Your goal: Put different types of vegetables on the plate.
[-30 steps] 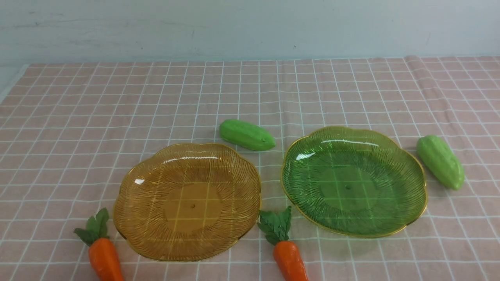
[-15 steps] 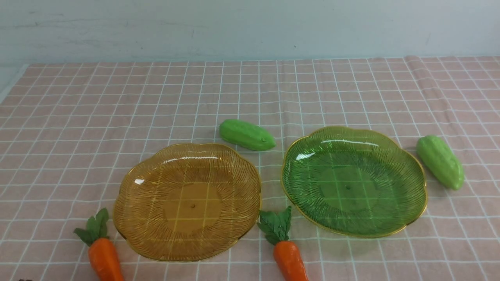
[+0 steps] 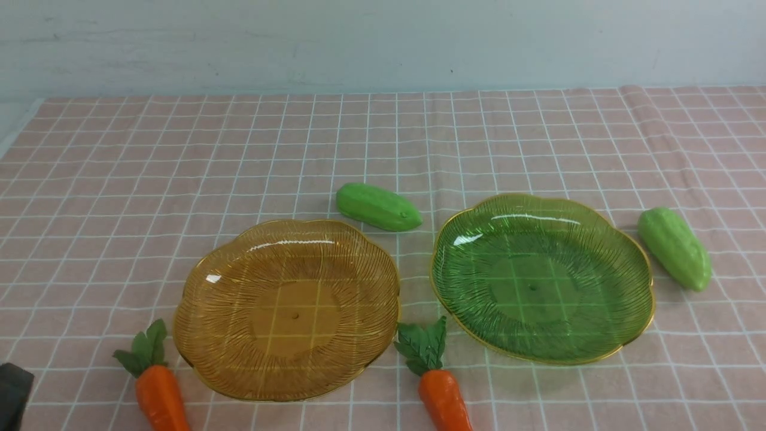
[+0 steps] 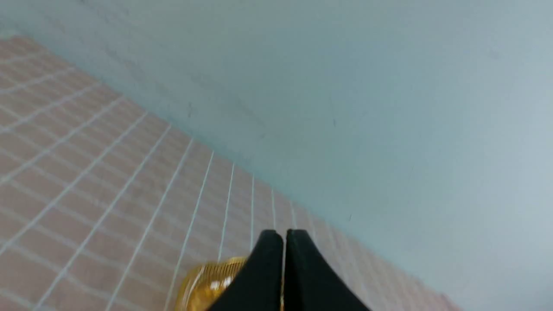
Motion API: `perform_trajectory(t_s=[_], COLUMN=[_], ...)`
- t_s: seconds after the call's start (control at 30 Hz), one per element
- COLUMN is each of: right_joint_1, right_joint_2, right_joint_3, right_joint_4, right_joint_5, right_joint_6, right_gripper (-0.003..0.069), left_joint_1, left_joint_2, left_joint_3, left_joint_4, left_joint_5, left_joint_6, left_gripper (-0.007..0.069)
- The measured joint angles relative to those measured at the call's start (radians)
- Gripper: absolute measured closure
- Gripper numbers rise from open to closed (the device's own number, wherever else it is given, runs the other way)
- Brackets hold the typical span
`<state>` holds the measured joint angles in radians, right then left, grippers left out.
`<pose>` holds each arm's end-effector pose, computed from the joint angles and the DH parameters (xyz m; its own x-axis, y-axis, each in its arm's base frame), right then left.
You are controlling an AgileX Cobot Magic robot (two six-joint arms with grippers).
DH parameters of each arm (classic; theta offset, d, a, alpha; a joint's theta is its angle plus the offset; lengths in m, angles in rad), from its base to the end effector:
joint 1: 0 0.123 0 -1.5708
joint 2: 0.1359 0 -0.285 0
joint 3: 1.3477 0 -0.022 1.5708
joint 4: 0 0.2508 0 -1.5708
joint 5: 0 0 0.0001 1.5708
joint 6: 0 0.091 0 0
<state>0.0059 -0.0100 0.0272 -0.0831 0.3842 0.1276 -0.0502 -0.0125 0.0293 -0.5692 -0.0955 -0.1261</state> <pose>0.0524 -0.0025 0.1702 -0.3063 0.0487 -0.9507 0.0392 0.9985 0.0385 0.0558 0.0018 0.2112 0.1159 -0.6448 -0.7555 0.0955 0.7643 -0.6377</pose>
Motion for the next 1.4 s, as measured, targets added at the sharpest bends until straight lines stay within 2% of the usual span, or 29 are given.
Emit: perform_trajectory(t_s=[0.07, 0.13, 0.27, 0.33, 0.47, 0.5, 0.6, 0.67, 0.77, 0.9, 1.0, 1.07, 1.17, 1.27, 1.4], right_joint_1=[0.000, 0.000, 0.000, 0.000, 0.000, 0.000, 0.000, 0.005, 0.029, 0.043, 0.048, 0.048, 0.048, 0.048, 0.048], right_joint_2=[0.000, 0.000, 0.000, 0.000, 0.000, 0.000, 0.000, 0.000, 0.018, 0.210, 0.362, 0.445, 0.512, 0.519, 0.519], right_joint_3=[0.001, 0.003, 0.004, 0.004, 0.004, 0.004, 0.004, -0.011, -0.146, -0.407, -0.561, -0.623, -0.643, -0.643, -0.643], right_joint_4=[0.044, 0.122, 0.343, 0.446, 0.512, 0.516, 0.524, 0.526, 0.514, 0.482, 0.473, 0.475, 0.504, 0.545, 0.553], right_joint_5=[-0.030, -0.104, -0.272, -0.314, -0.334, -0.335, -0.327, -0.260, -0.078, 0.204, 0.405, 0.487, 0.526, 0.522, 0.496], right_joint_6=[0.013, 0.042, 0.127, 0.159, 0.172, 0.173, 0.175, 0.178, 0.143, 0.007, -0.096, -0.157, -0.219, -0.255, -0.268], right_gripper=[0.0674, 0.0674, 0.0674, 0.0674, 0.0674, 0.0674, 0.0674, 0.0674, 0.0674, 0.0674, 0.0674, 0.0674, 0.0674, 0.0674, 0.0674], left_joint_1=[0.000, 0.000, 0.000, 0.000, 0.000, 0.000, 0.001, 0.001, 0.001, 0.001, 0.001, 0.001, 0.001, 0.001, 0.001], left_joint_2=[0.000, 0.000, 0.080, 0.185, 0.428, 0.522, 0.693, 0.792, 0.888, 0.978, 1.048, 1.084, 1.172, 1.256, 1.371], left_joint_3=[-0.033, -0.114, -0.354, -0.469, -0.601, -0.616, -0.619, -0.621, -0.621, -0.624, -0.625, -0.626, -0.626, -0.626, -0.627], left_joint_4=[-0.025, -0.025, 0.004, 0.049, 0.223, 0.314, 0.446, 0.469, 0.456, 0.427, 0.375, 0.335, 0.297, 0.295, 0.294], left_joint_5=[-0.019, 0.034, 0.306, 0.509, 0.880, 0.969, 1.065, 1.068, 1.033, 0.973, 0.917, 0.891, 0.849, 0.800, 0.729], left_joint_6=[-0.005, 0.022, 0.144, 0.163, 0.112, 0.082, 0.014, -0.004, -0.007, 0.007, 0.069, 0.110, 0.154, 0.164, 0.167], left_gripper=[0.0628, 0.0628, 0.0628, 0.0628, 0.0628, 0.0628, 0.0628, 0.0628, 0.0628, 0.0612, 0.0531, 0.0448, 0.0268, 0.0140, 0.0069])
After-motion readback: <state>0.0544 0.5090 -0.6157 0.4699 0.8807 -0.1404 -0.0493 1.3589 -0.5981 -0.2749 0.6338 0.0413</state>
